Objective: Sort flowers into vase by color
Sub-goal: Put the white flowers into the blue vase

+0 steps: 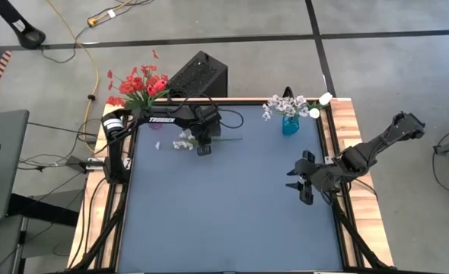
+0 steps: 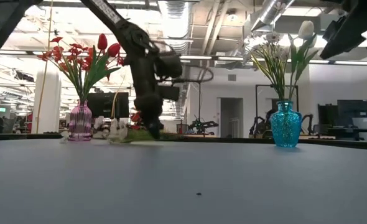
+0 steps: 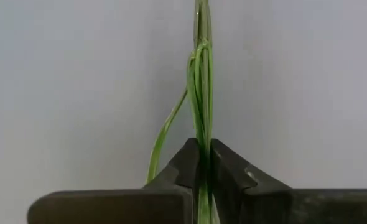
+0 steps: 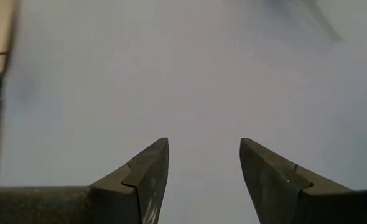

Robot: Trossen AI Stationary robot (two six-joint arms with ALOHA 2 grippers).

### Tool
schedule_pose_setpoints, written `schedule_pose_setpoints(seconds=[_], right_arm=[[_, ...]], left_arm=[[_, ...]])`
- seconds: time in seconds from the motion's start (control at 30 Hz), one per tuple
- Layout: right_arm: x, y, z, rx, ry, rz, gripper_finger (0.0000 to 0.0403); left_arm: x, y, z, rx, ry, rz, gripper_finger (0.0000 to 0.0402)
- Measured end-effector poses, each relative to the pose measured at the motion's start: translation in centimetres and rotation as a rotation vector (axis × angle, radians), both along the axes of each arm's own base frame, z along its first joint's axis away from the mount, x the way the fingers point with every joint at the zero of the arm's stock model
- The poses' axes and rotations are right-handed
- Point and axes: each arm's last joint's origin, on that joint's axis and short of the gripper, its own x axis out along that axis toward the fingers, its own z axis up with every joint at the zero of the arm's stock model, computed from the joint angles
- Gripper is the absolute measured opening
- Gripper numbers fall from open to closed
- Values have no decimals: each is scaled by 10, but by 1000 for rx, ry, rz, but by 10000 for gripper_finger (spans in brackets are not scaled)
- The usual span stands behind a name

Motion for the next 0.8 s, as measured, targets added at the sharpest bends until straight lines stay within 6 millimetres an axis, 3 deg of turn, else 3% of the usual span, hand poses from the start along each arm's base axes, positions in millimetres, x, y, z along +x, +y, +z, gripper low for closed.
schedule_pose_setpoints(seconds=[0.2, 0.47, 0.6, 0.8], right_arm=[[13, 22, -5, 57, -12, 94, 223], [34, 55, -10, 158, -113, 169, 223], [50, 58, -6, 172, -224, 179, 223], [82, 56, -12, 19, -340, 239, 223]], left_arm=[[3, -37, 31, -55, -61, -86, 10], [3, -122, 69, -28, -72, -310, 2], [-3, -169, 80, 57, -51, -385, 1], [-10, -221, 81, 214, -21, -465, 1]])
